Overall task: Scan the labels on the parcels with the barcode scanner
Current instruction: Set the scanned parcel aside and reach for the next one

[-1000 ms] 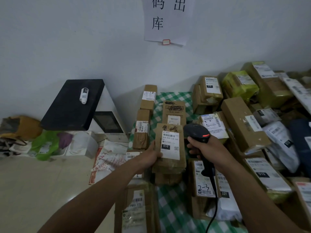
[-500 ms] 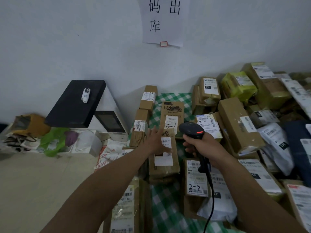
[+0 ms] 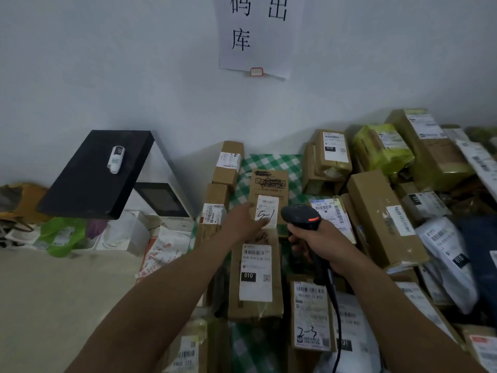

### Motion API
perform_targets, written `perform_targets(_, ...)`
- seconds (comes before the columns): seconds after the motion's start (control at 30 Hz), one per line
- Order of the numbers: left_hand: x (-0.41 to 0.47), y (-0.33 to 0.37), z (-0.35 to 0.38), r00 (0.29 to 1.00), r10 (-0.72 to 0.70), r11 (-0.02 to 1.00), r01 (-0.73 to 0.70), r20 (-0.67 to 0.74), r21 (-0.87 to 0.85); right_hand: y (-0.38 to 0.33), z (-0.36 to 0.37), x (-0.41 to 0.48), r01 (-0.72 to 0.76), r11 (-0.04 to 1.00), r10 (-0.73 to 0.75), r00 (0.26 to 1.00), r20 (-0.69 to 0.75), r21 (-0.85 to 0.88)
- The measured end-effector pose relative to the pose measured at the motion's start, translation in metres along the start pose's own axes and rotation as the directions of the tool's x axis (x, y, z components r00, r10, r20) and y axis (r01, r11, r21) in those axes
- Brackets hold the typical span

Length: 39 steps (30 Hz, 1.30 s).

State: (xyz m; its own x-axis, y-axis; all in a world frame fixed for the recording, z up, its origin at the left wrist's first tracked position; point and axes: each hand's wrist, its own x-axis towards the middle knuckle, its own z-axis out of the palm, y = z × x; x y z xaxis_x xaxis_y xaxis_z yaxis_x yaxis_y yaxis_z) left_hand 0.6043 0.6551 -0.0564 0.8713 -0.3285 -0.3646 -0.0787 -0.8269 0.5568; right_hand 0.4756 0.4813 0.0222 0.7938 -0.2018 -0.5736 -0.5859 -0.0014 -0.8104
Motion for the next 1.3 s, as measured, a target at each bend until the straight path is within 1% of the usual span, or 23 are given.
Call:
perform_targets(0.07,0.030,-0.004,-0.002,0.995,-0.076,0.993,0.081,0.058,-0.082,-0.002,-0.001,0.011,-0.014,1.000,0.014,1.000,-0.019,-0.009)
perform_targets(0.13,0.055,-0.007,-0.001,0.987,-0.087,0.986,0.105,0.135,-0.132,-0.002,-0.002,0.022,-0.018,1.000,0.017,0.999,-0.044,-0.020)
perform_targets(0.17,0.066,-0.008,0.000,0.985,-0.073,0.988,0.093,0.157,-0.127,-0.002,-0.002,0.028,-0.019,1.000,0.018,0.999,-0.051,-0.021)
perform_targets(0.27,0.090,-0.012,0.009,0.977,0.009,1.000,-0.015,0.212,0.026,-0.003,0.000,0.042,-0.035,0.999,0.033,0.997,-0.066,-0.035)
perform_targets(0.33,0.103,-0.019,0.019,0.974,0.020,0.996,-0.038,0.228,0.076,-0.003,0.001,0.049,-0.050,0.998,0.047,0.996,-0.069,-0.043)
perform_targets(0.4,0.110,-0.027,0.024,0.975,0.030,0.996,-0.049,0.222,0.080,-0.001,0.002,0.054,-0.060,0.997,0.056,0.996,-0.071,-0.052)
perform_targets(0.47,0.112,-0.030,0.026,0.968,0.027,0.998,-0.041,0.248,0.052,0.001,0.002,0.058,-0.065,0.996,0.060,0.996,-0.071,-0.065)
perform_targets(0.5,0.113,-0.034,0.027,0.964,0.013,1.000,-0.019,0.264,0.019,0.002,0.001,0.060,-0.068,0.995,0.063,0.995,-0.072,-0.068)
perform_targets(0.6,0.114,-0.039,0.029,0.959,-0.102,0.984,0.136,0.265,-0.115,0.004,-0.001,0.064,-0.076,0.994,0.070,0.995,-0.075,-0.079)
perform_targets(0.73,0.115,-0.041,0.029,0.957,-0.158,0.964,0.203,0.244,-0.172,0.004,-0.003,0.065,-0.073,0.995,0.068,0.994,-0.081,-0.062)
perform_targets(0.8,0.115,-0.043,0.027,0.944,-0.214,0.929,0.276,0.253,-0.244,0.003,-0.004,0.066,-0.065,0.996,0.060,0.995,-0.074,-0.059)
perform_targets(0.83,0.114,-0.043,0.026,0.942,-0.219,0.917,0.287,0.253,-0.277,0.003,-0.005,0.065,-0.061,0.997,0.057,0.996,-0.071,-0.055)
perform_targets(1.0,0.105,-0.033,0.013,0.966,-0.204,0.904,0.249,0.161,-0.348,0.000,-0.009,0.059,-0.044,0.999,0.041,0.995,-0.086,-0.028)
perform_targets(1.1,0.091,-0.022,-0.002,0.977,-0.181,0.864,0.212,0.111,-0.456,-0.002,-0.012,0.052,-0.019,1.000,0.019,0.995,-0.100,-0.004)
perform_targets(1.2,0.067,-0.005,-0.020,0.992,-0.127,0.804,0.116,0.021,-0.583,-0.006,-0.017,0.042,0.024,0.999,-0.019,0.989,-0.145,0.032)
perform_targets(1.3,0.038,0.011,-0.036,0.996,-0.047,0.772,-0.014,-0.079,-0.635,-0.014,-0.021,0.029,0.087,0.992,-0.066,0.977,-0.204,0.094)
